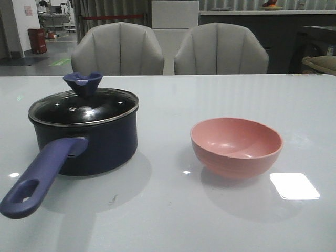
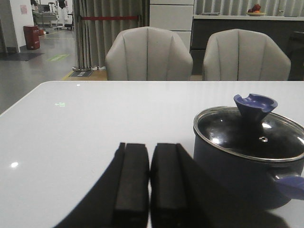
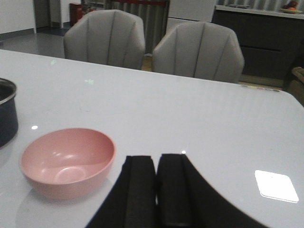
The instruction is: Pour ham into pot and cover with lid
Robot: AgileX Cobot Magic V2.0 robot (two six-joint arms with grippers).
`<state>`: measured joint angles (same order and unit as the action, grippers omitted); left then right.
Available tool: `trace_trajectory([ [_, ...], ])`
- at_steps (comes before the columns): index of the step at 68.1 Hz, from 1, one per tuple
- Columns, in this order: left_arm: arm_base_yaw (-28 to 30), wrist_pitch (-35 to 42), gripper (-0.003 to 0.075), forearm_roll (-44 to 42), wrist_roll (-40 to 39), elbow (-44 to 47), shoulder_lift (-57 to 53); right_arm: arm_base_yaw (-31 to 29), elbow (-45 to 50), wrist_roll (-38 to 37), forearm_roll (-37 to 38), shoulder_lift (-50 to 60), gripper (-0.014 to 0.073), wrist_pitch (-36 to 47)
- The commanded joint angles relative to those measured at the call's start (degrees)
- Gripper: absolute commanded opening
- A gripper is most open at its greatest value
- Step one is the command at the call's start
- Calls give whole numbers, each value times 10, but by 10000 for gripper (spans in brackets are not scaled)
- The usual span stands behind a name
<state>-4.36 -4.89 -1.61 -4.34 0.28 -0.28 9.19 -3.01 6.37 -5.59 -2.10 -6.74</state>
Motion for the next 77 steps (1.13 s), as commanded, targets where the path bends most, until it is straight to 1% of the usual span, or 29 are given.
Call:
trace_trajectory([
  [1, -2, 49, 133, -1, -5, 12, -11, -38, 4, -23, 12, 0, 148, 80],
  [11, -2, 49, 133, -1, -5, 12, -11, -66, 28, -33, 30, 41, 148, 83],
  [17, -2, 49, 133, -1, -5, 12, -10, -66, 43, -33, 46, 39, 148, 99],
  [77, -2, 49, 133, -1, -5, 12, -10, -66, 42, -33, 46, 38, 148, 97],
])
